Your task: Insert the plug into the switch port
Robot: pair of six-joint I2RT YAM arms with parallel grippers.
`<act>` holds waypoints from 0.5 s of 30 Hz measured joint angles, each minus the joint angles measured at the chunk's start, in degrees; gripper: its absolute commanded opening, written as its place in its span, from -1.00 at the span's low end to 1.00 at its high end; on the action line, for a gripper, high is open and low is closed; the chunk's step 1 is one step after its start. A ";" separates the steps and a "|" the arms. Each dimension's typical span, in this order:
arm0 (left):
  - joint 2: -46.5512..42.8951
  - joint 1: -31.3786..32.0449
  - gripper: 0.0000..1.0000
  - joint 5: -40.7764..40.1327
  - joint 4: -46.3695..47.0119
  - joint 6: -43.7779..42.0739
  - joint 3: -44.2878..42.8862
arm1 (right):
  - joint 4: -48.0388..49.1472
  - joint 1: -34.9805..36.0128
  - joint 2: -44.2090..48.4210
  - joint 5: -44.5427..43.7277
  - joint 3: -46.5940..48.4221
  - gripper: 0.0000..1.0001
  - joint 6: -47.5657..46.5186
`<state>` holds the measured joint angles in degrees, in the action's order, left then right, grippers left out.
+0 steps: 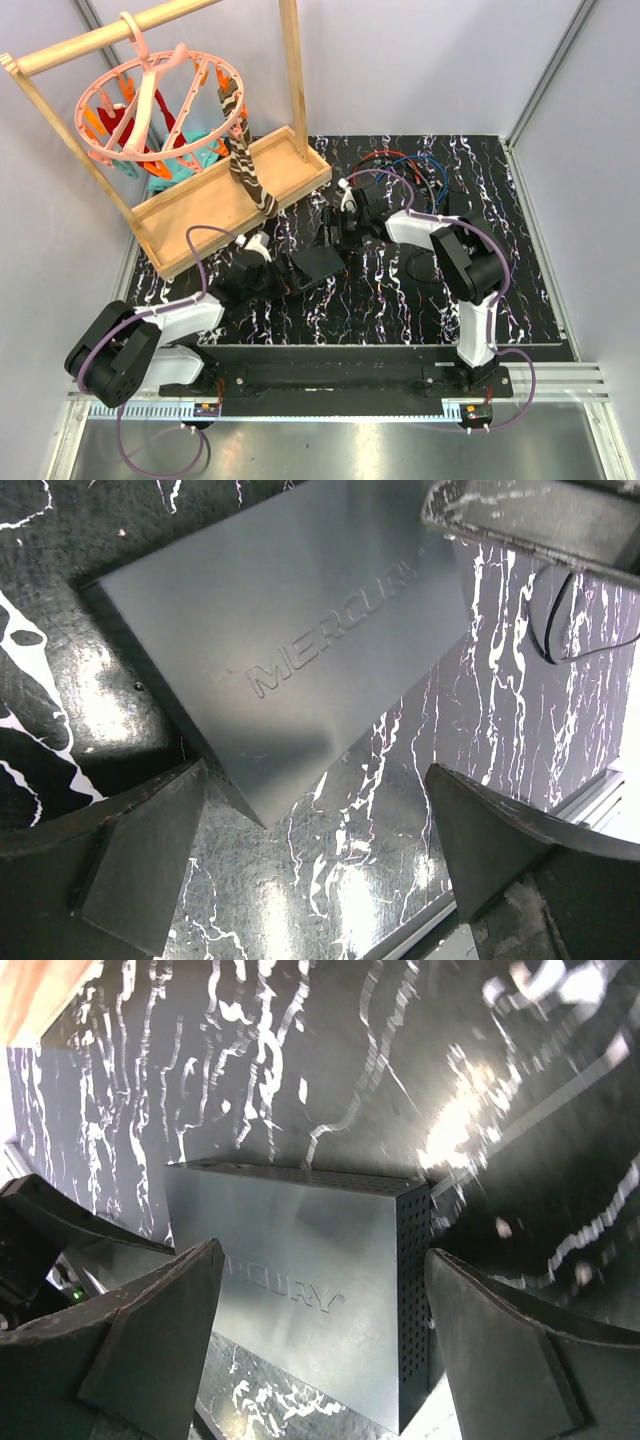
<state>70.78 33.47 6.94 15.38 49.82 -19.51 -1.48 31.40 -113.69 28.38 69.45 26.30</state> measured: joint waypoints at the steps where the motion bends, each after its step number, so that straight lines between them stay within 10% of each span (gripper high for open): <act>1: 0.00 0.00 0.98 0.00 0.22 0.07 0.17 | -0.24 0.04 -0.57 0.57 0.87 0.79 -0.63; 15: -6.03 0.98 0.98 -0.94 -5.20 2.93 0.48 | -7.72 -3.91 5.07 -3.08 1.95 0.69 -14.88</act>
<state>64.75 34.46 6.00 10.17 52.75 -19.03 -9.19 27.49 -108.62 25.30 71.40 11.42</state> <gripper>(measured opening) 0.985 0.887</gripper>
